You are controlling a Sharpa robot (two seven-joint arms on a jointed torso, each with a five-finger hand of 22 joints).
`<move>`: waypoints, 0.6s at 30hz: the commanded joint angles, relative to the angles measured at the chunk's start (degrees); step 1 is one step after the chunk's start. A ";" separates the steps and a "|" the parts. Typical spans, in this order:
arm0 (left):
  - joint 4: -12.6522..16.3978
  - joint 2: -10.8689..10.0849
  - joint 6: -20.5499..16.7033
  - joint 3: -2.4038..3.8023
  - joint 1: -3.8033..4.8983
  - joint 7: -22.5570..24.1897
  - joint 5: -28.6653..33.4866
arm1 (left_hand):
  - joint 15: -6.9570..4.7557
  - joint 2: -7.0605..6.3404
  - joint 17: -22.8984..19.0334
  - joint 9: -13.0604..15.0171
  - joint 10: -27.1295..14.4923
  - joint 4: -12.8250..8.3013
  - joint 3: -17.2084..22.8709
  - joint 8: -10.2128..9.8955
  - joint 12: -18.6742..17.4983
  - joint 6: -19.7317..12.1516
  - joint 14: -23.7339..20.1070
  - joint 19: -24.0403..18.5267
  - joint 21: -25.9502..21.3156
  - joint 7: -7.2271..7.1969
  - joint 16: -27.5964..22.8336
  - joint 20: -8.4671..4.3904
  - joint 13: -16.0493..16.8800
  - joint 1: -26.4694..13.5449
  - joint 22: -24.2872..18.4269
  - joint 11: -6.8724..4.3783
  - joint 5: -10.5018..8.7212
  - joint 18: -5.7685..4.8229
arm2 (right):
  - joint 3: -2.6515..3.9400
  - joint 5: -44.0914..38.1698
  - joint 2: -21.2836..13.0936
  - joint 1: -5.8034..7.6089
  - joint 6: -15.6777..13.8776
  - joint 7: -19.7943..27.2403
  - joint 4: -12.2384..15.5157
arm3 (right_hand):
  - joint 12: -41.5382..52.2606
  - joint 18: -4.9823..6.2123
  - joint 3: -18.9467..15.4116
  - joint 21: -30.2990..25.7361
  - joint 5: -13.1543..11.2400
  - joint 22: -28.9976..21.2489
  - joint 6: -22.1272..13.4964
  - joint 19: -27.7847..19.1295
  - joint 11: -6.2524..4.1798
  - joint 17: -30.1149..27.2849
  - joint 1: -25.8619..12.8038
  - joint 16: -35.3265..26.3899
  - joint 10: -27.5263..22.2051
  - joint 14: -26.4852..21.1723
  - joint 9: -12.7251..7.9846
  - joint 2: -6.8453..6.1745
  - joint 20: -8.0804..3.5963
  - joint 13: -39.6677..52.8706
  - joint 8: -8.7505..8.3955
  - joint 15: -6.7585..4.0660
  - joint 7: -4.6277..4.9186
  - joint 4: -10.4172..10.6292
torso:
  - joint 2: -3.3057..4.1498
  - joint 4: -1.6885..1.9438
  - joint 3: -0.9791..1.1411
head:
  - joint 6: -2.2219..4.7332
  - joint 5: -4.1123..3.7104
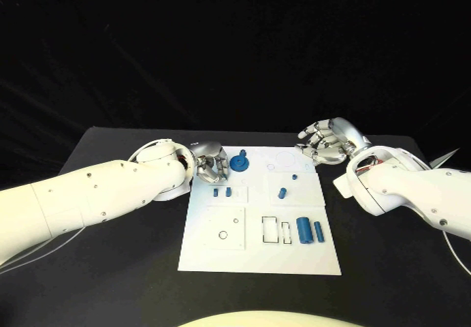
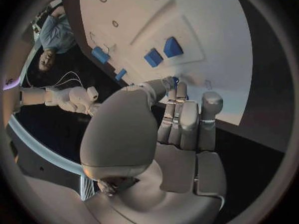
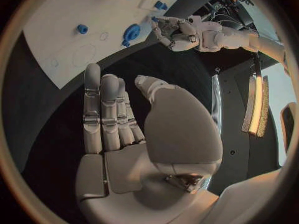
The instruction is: Assemble the parts on the task board
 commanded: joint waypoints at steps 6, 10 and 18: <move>-0.69 0.61 0.72 -0.24 -0.04 0.71 0.29 | -0.05 -0.32 -0.25 0.12 0.50 -0.66 0.16 -0.43 -0.48 0.34 0.00 -0.15 -0.17 -0.11 -0.04 0.09 -0.06 0.10 -0.09 0.07 -0.20 -0.94 | 0.01 -0.38 -0.01 -0.03 0.24 0.29 0.15 | -0.22 0.67 -0.16 -0.39 0.28 -0.14 0.06 0.49 0.02 0.09 -0.49 -0.24 0.30 0.05 -0.07 0.01 -0.08 -0.12 0.40 -0.02 -0.14 -0.26 | 0.05 -0.03 -0.06 | 0.00 -0.07; -1.25 1.01 1.03 -0.38 -0.12 0.86 -0.36 | -0.03 -0.35 -0.38 0.12 0.48 -0.80 0.20 -0.56 -0.58 0.28 -0.08 -0.25 -0.23 -0.08 -0.09 0.09 -0.06 0.19 -0.18 0.11 -0.20 -0.92 | 0.01 -0.37 -0.05 -0.03 0.45 0.23 0.16 | -0.37 0.66 -0.27 -0.75 0.47 -0.50 0.04 0.68 0.07 0.25 -1.19 -0.52 0.43 0.15 -0.15 0.28 -0.05 -0.39 0.46 0.02 -0.11 0.13 | 0.03 -0.03 -0.05 | -0.04 -0.08; -1.83 1.62 1.28 -0.68 -0.38 1.20 -1.11 | 0.00 -0.39 -0.33 0.12 0.50 -1.04 0.26 -0.71 -0.70 0.25 -0.10 -0.22 -0.20 -0.06 -0.07 0.09 -0.04 0.37 -0.13 0.14 -0.21 -0.93 | 0.01 -0.36 -0.10 -0.03 0.64 0.17 0.21 | -0.39 0.66 -0.29 -0.80 0.52 -0.55 0.04 0.71 0.07 0.27 -1.25 -0.56 0.44 0.17 -0.16 0.28 -0.05 -0.43 0.47 0.02 -0.12 0.15 | 0.01 -0.02 -0.04 | -0.19 -0.22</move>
